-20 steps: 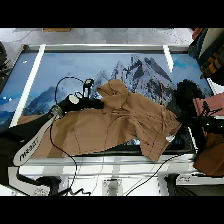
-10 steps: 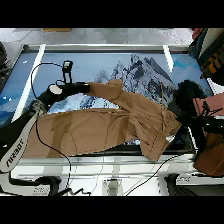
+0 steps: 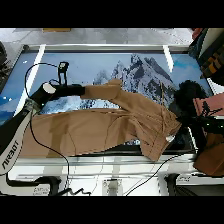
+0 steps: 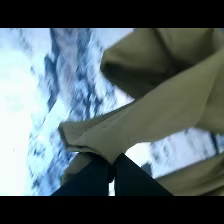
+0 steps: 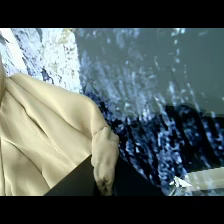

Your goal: Fold the clothes and pants, and hang the long-sleeved shirts on hangers.

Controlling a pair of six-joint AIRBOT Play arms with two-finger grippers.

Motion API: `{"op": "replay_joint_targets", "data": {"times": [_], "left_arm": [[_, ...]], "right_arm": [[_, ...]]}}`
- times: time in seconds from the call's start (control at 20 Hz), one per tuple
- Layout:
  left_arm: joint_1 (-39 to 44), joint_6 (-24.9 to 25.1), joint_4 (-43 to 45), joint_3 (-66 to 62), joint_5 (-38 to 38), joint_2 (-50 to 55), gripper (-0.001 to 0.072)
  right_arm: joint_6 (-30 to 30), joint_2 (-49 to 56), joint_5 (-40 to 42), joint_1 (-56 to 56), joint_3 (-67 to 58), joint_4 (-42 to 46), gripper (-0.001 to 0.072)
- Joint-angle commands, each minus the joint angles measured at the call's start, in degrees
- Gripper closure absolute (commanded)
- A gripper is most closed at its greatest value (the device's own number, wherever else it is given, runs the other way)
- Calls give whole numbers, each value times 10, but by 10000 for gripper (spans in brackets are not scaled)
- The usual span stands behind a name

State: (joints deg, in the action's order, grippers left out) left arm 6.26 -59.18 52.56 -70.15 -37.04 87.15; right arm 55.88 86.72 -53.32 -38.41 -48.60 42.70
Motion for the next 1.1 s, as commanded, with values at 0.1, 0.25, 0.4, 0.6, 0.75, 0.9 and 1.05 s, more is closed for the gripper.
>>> {"op": "replay_joint_targets", "data": {"times": [0.1,0.25,0.4,0.6,0.75,0.9,1.05], "left_arm": [[-15,-69,134,0,5,30,4],[-39,-94,134,0,-30,36,10],[-86,-94,86,0,-140,38,11],[-111,-90,-24,0,-228,73,12],[-96,-83,-104,0,-221,115,61],[-76,-60,-143,0,-214,142,117],[-66,-60,-147,0,-171,146,271]], "right_arm": [[0,0,3,0,0,0,675],[0,0,2,0,0,0,675],[0,0,2,0,0,0,674],[0,0,3,0,0,0,675],[0,0,2,0,0,0,675],[0,0,2,0,0,0,675],[0,0,2,0,0,0,674]]}}
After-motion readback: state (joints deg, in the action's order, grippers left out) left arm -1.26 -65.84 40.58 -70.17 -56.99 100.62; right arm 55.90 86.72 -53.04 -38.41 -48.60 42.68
